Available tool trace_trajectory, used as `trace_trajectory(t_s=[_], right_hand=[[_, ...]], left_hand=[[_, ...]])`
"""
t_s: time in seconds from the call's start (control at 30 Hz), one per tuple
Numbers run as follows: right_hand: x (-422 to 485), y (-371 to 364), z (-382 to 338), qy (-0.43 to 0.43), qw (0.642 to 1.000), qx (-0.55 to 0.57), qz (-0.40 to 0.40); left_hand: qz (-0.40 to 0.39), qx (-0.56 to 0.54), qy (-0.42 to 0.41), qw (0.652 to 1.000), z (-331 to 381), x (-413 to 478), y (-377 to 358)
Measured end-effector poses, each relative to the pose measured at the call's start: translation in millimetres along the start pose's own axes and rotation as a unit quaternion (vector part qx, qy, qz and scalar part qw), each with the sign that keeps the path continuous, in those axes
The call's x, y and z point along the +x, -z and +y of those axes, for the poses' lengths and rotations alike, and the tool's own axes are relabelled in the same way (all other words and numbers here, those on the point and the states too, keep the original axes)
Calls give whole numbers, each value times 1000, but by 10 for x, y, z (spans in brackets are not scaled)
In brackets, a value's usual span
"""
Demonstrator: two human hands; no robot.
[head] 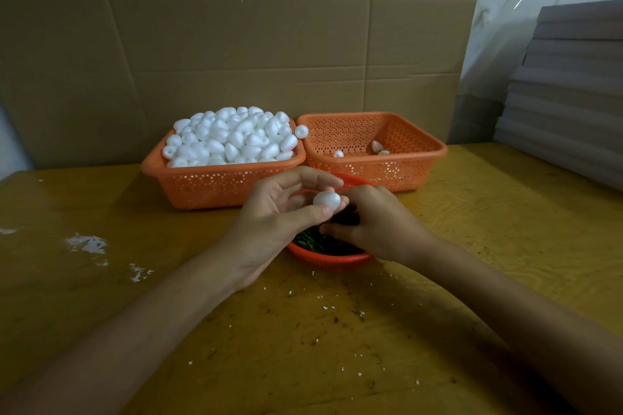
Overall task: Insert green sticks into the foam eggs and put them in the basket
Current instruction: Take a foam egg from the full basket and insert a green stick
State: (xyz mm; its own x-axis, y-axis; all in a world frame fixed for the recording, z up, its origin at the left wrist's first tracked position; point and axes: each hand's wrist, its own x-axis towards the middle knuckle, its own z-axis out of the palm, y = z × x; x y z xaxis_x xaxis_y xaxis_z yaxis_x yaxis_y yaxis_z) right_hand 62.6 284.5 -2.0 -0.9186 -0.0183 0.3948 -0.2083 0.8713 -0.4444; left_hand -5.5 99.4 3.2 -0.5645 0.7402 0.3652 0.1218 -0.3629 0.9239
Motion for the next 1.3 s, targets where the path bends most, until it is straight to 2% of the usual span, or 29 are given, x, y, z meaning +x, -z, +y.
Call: trace_trajectory(t_s=[0.43, 0.8, 1.3], right_hand=[[2, -8, 18, -7, 1000, 1, -13], [-1, -6, 24, 5, 1000, 1, -11], [7, -21, 40, 12, 1000, -10, -8]], left_hand=[[-4, 25, -7, 1000, -36, 40, 0], [-11, -22, -16, 1000, -67, 51, 35], [10, -29, -5, 1000, -75, 48, 15]])
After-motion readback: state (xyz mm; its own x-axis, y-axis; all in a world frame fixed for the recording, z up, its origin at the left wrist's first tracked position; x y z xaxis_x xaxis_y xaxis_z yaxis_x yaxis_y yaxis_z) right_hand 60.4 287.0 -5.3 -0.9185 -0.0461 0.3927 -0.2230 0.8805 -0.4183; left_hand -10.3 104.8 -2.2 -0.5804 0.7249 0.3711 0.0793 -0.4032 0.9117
